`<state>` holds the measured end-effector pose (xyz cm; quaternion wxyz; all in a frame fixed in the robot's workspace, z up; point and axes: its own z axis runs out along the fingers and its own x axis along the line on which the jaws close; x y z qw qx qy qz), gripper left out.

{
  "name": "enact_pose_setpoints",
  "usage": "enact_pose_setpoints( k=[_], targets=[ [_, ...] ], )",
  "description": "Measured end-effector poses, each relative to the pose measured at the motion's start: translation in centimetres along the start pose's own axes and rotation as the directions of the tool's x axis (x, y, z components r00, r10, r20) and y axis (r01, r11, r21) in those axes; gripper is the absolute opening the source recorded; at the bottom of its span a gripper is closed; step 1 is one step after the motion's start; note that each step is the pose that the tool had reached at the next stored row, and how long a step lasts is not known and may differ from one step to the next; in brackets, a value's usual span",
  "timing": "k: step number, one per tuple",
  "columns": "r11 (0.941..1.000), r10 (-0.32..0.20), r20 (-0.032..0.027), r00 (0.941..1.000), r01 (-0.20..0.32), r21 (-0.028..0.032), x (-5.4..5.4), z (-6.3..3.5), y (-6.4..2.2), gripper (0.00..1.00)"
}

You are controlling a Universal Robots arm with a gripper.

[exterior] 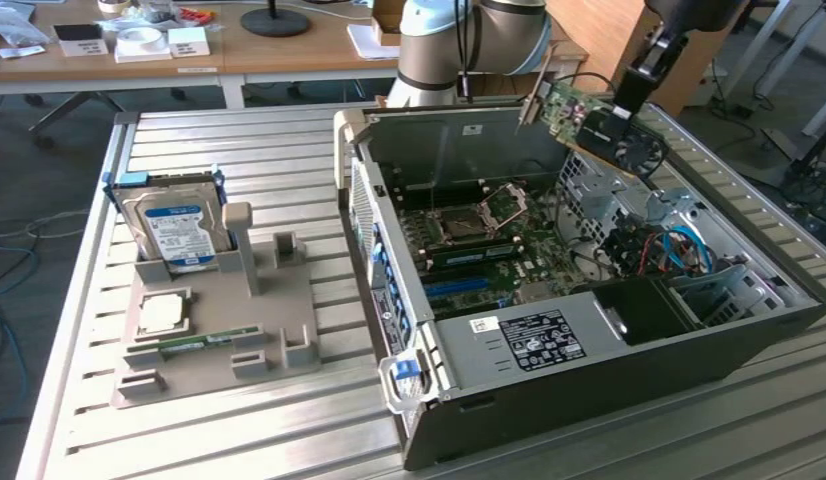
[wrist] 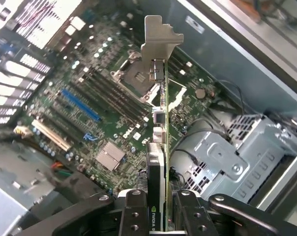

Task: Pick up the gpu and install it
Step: 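Insert the gpu into the slot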

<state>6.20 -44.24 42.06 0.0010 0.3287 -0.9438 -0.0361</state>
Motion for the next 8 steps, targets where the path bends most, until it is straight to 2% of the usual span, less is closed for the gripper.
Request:
enact_pose_setpoints(
  k=[4, 8],
  targets=[
    [0.9974, -0.072, -0.005, 0.9974, 0.072, -0.0017, 0.0, 0.02, 0.0, 0.27],
    [0.9895, -0.144, -0.0098, 0.9895, 0.144, -0.0038, 0.0, 0.04, 0.0, 0.27]
  ],
)
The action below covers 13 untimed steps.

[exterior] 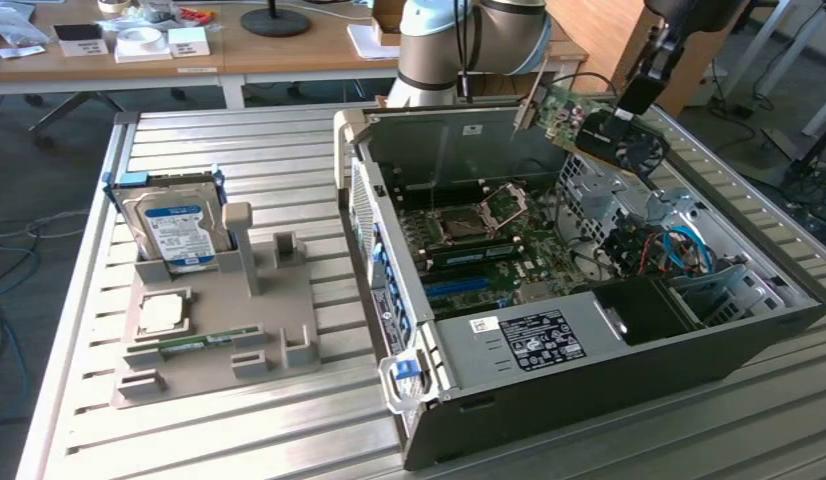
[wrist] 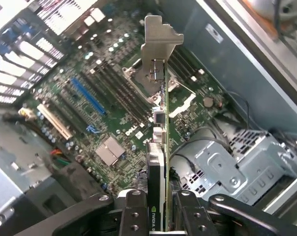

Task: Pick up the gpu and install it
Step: 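Insert the gpu into the slot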

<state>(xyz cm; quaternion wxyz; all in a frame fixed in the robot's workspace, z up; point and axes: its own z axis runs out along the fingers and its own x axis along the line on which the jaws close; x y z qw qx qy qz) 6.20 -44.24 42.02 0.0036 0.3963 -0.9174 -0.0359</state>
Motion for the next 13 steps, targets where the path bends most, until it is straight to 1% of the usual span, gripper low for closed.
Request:
enact_pose_setpoints(
  k=[3, 5, 7, 9, 13],
  targets=[
    [0.9985, -0.054, -0.0037, 0.9985, 0.054, -0.0012, 0.0, 0.02, 0.0, 0.27],
    [0.9958, -0.091, -0.0062, 0.9958, 0.091, -0.0023, 0.0, 0.04, 0.0, 0.27],
    [0.9919, -0.127, -0.0086, 0.9919, 0.127, -0.0033, 0.0, 0.06, -0.01, 0.27],
    [0.9867, -0.162, -0.0109, 0.9867, 0.162, -0.0044, 0.0, 0.09, -0.01, 0.27],
    [0.9722, -0.234, -0.0155, 0.9721, 0.234, -0.007, 0.0, 0.15, -0.01, 0.27]
  ],
)
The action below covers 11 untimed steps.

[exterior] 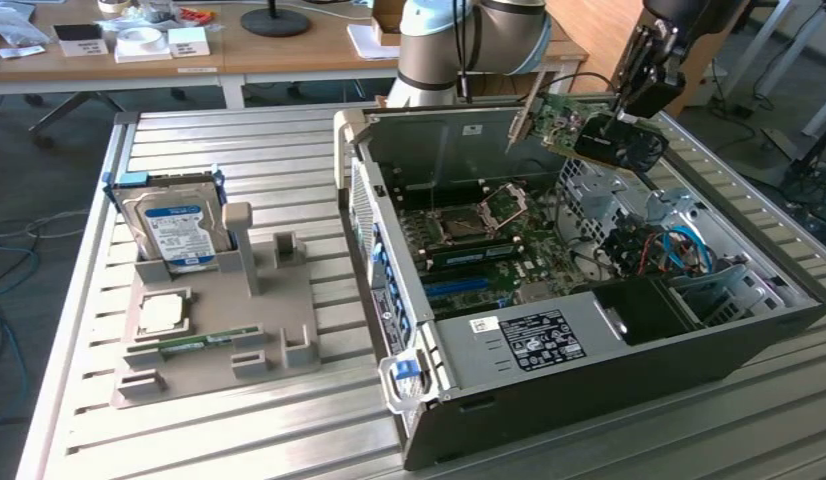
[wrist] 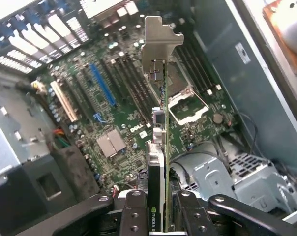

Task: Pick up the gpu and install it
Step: 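Insert the gpu into the slot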

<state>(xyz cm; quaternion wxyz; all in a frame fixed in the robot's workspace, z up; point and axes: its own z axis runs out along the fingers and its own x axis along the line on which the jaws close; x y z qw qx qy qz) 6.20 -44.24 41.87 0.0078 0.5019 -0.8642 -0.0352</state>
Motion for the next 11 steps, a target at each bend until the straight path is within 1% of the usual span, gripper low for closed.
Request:
enact_pose_setpoints(
  k=[3, 6, 9, 11],
  targets=[
    [0.9986, -0.054, -0.0037, 0.9985, 0.054, -0.0013, 0.0, 0.04, 0.0, 0.27],
    [0.994, -0.109, -0.0074, 0.994, 0.109, -0.0028, 0.0, 0.08, 0.0, 0.27],
    [0.9868, -0.162, -0.0109, 0.9867, 0.162, -0.0045, 0.0, 0.12, -0.01, 0.27],
    [0.9801, -0.198, -0.0132, 0.98, 0.198, -0.0057, 0.0, 0.15, -0.01, 0.27]
  ],
)
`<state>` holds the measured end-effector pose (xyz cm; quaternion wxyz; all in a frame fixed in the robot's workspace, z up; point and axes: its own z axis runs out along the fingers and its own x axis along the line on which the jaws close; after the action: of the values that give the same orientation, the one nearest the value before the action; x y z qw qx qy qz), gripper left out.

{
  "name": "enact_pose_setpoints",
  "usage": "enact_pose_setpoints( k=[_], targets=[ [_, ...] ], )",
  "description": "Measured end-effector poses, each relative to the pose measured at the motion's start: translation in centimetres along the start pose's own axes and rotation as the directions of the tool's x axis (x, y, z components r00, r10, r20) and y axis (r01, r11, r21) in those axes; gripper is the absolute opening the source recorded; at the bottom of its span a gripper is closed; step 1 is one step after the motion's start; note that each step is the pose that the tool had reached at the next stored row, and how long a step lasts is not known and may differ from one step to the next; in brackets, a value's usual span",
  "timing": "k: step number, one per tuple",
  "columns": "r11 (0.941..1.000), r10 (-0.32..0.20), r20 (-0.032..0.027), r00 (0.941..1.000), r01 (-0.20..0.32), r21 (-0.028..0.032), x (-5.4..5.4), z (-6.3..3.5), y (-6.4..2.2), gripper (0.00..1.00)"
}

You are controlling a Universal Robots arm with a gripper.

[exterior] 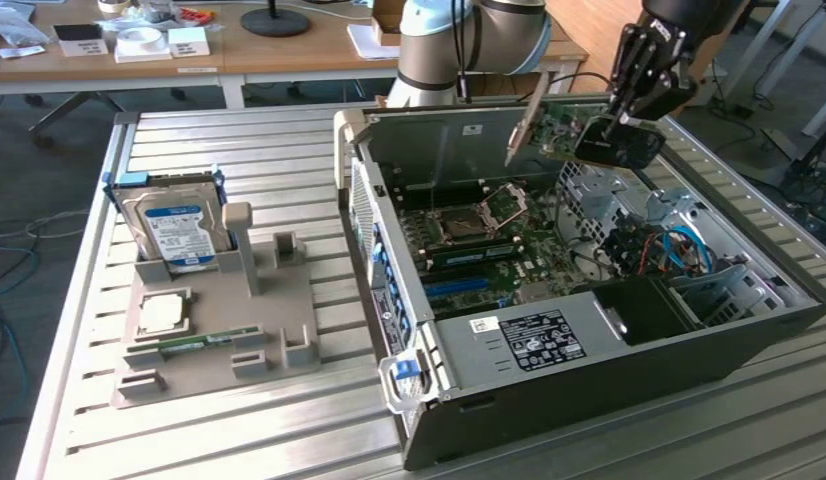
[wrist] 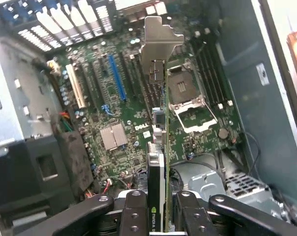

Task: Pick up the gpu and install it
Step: 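Insert the gpu into the slot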

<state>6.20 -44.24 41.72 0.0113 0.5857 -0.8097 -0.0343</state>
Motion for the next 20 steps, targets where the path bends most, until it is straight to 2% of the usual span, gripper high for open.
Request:
enact_pose_setpoints(
  k=[3, 7, 20],
  targets=[
    [0.9986, -0.053, -0.0036, 0.9986, 0.053, -0.0013, 0.0, 0.04, 0.0, 0.27],
    [0.993, -0.118, -0.0081, 0.993, 0.118, -0.0031, 0.0, 0.07, 0.0, 0.27],
    [0.9925, -0.122, -0.0083, 0.9925, 0.122, -0.0032, 0.0, 0.08, 0.0, 0.27]
  ],
)
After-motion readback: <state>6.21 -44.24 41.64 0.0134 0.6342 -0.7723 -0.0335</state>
